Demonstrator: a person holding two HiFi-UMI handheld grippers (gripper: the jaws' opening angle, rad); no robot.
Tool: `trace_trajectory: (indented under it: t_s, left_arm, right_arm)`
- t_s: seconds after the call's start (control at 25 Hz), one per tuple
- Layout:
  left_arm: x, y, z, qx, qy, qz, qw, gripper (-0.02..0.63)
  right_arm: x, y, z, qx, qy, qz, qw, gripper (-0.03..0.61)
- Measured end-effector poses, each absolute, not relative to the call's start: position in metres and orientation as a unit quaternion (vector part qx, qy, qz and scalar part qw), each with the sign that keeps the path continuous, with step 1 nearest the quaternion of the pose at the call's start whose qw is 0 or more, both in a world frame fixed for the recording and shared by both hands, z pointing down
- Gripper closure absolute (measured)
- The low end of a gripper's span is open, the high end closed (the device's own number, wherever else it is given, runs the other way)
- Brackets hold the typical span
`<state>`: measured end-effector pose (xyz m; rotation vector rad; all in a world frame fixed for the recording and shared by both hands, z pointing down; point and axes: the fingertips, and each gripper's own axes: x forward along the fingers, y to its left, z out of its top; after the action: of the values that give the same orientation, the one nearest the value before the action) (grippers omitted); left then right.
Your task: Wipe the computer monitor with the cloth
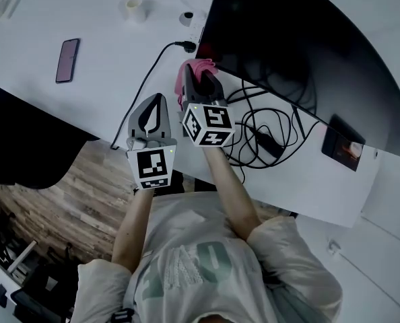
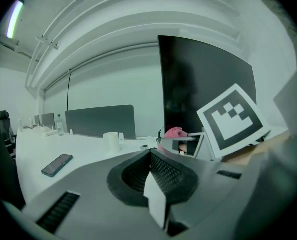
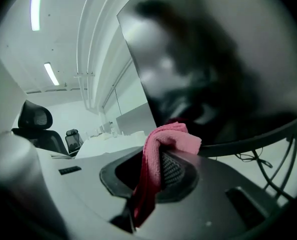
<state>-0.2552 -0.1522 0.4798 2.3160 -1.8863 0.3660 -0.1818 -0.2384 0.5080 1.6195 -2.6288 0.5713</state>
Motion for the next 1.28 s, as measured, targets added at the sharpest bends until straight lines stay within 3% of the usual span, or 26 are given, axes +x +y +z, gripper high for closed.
trace_trajectory:
  t_s: [0.8, 1.28]
  left_arm:
    - [-0.309, -0.124, 0.503, 0.72, -0.674, 0.131, 0.098, 0.609]
    - [-0.302, -0.129, 0.5, 0.722, -0.673, 0.125, 0.095, 0.609]
  right_arm:
    - [-0.212, -0.25, 0.542, 0.537, -0.815, 0.214, 0.035, 0.522]
    - [-0.212, -0.258, 0.474, 0.55, -0.819, 0.163, -0.027, 0.522]
